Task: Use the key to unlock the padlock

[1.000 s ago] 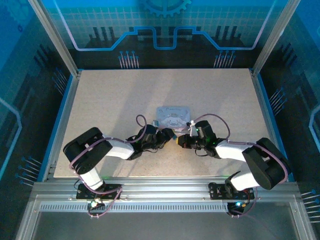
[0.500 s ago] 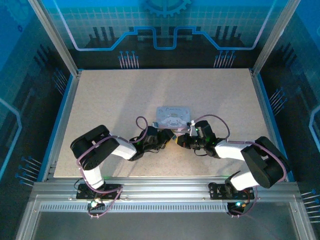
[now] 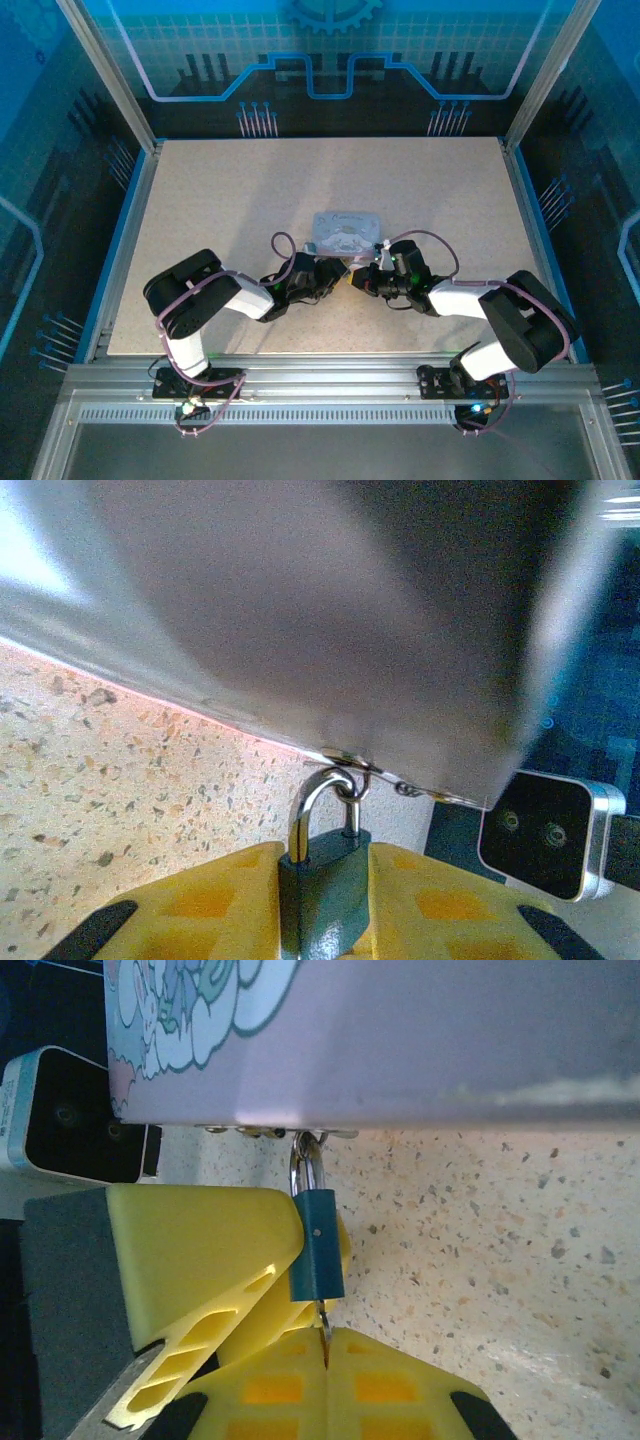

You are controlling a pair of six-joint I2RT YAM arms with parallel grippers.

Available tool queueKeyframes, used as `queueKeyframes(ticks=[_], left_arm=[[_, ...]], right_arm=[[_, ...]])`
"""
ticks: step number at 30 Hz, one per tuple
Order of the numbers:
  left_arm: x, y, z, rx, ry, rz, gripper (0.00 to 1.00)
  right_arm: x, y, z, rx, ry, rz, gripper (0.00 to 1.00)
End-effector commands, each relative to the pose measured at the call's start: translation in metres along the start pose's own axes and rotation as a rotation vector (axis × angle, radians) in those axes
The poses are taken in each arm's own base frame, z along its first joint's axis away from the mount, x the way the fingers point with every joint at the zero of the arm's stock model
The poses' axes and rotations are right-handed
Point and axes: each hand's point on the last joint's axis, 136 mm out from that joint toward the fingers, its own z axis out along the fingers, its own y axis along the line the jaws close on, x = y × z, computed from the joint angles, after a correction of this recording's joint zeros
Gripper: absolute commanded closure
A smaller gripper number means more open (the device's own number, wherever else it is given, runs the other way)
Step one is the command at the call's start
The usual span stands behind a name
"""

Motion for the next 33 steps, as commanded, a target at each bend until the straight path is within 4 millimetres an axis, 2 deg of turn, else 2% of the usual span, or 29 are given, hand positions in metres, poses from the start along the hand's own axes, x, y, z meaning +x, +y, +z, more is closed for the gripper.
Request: queueKeyframes(ticks=[1,8,13,16,19,26,30,33], left_arm=[[0.002,-0.007,0.002,0.025,-0.002,0.0,0.78],[0.002,-0.013,0.002,0.04,-0.003,0.004,0.96],[0.0,-0.016,-0.003,0.028,-0.017,0.024,1.0],[-0.001,-0.024,-0.005,0.043,-0.017,0.039,1.0],[0.0,-0.027,-0.006,0.037,-0.01,0.048,1.0],[-0.004,-0.039,-0.008,0.049,-0.006,0.043,1.0],[-0.008,-0.043,-0.011,0.035,-0.009,0.032,1.0],[-0.011,-0.048,-0.014,0.031,-0.006,0.029,1.0]], right_arm=[[0.0,0.019,-0.001,-0.068,0.004,-0.01,0.92],[-0.001,0.013,-0.01,-0.036,-0.015,-0.03,0.81],[-0.003,-0.003,-0.03,0.082,-0.04,-0.128,0.65],[-0.011,-0.002,-0.045,0.142,-0.065,-0.227,0.55],[-0.022,0.013,-0.06,0.149,-0.111,-0.371,0.43],[-0.042,0.054,-0.088,0.143,-0.213,-0.69,0.25],[-0.039,0.071,-0.099,0.158,-0.25,-0.956,0.24],[-0.031,0.072,-0.101,0.216,-0.256,-1.174,0.24]])
